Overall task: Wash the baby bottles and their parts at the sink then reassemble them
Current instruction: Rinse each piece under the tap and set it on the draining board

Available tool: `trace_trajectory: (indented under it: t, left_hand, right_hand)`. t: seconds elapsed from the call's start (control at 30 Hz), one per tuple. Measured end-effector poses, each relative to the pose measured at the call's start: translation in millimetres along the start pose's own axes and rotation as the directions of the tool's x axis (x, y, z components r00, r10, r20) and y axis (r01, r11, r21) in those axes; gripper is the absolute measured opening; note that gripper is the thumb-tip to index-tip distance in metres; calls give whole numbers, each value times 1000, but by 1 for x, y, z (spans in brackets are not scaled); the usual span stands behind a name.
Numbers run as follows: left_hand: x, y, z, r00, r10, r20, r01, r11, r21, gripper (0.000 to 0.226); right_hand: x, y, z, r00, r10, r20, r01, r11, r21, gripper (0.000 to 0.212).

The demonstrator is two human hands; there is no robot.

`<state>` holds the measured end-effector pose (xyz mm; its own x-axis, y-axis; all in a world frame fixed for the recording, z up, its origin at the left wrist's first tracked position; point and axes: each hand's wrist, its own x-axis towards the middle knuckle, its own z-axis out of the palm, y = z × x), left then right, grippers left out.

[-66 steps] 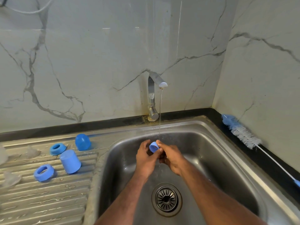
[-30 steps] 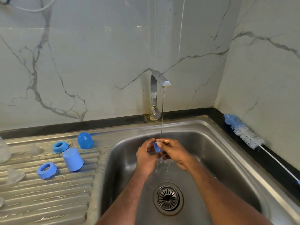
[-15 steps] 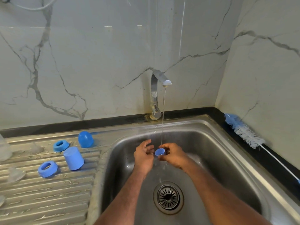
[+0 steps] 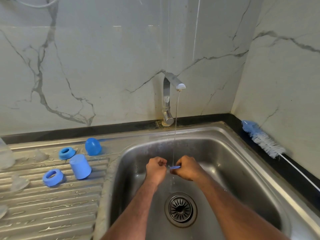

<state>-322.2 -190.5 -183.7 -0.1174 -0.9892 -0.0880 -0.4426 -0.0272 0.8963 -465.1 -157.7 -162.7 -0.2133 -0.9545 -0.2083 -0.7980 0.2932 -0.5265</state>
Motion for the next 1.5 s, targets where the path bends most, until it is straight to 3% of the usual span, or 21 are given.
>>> trace_trajectory:
  t: [0.27,0.37,0.5,0.63,0.73,0.87,1.03,1.17,1.3,1.43,1.5]
  left_hand:
    - [-1,-2,4,999,-31,39,31,1000,4,23]
    - [0,-4,5,999,-38,38,38,999,9,21]
    - [-1,-4,6,996,-62,67,64,997,-42,21]
    - [-6,2,2,996,-40,80,59,966,-252,30]
    - [-8,2,1,995,36,91,-6,950,-311,36]
    - [-6,0,1,994,107,22,-98,962,-255,49]
    - [-1,-4,1,989,147,25,-137,961,-242,41]
    - [2,-7,4,995,104,-14,-105,983,-153,25]
    - [1,-9,6,994,69,85,-66,997,-29,25]
    - [-1,-12,6,987,32,159,-39,998,43,17]
    - [-2,-13,5,976,37,213,-54,995,79,8]
  right_hand:
    - [1,-1,4,999,-24,-48,25,999,20,29]
    - [1,-3,-1,979,-33,-202,30,999,-18,26]
    - [2,-5,3,971,-129,-201,156,980,124,48]
    - [3,1,8,967,-95,-238,158,952,262,40]
    - [5,3,10,969,-39,-243,140,900,412,39]
    - [6,0,15,977,-2,-213,129,804,580,31]
    - [10,-2,20,996,8,-84,54,703,710,18]
    - [9,-2,16,1000,20,-8,-10,751,660,28]
    - [9,6,11,998,57,17,-57,836,545,39]
    - [5,8,1,999,11,37,-31,814,581,21]
    - [3,6,-1,999,-4,40,-22,786,618,37]
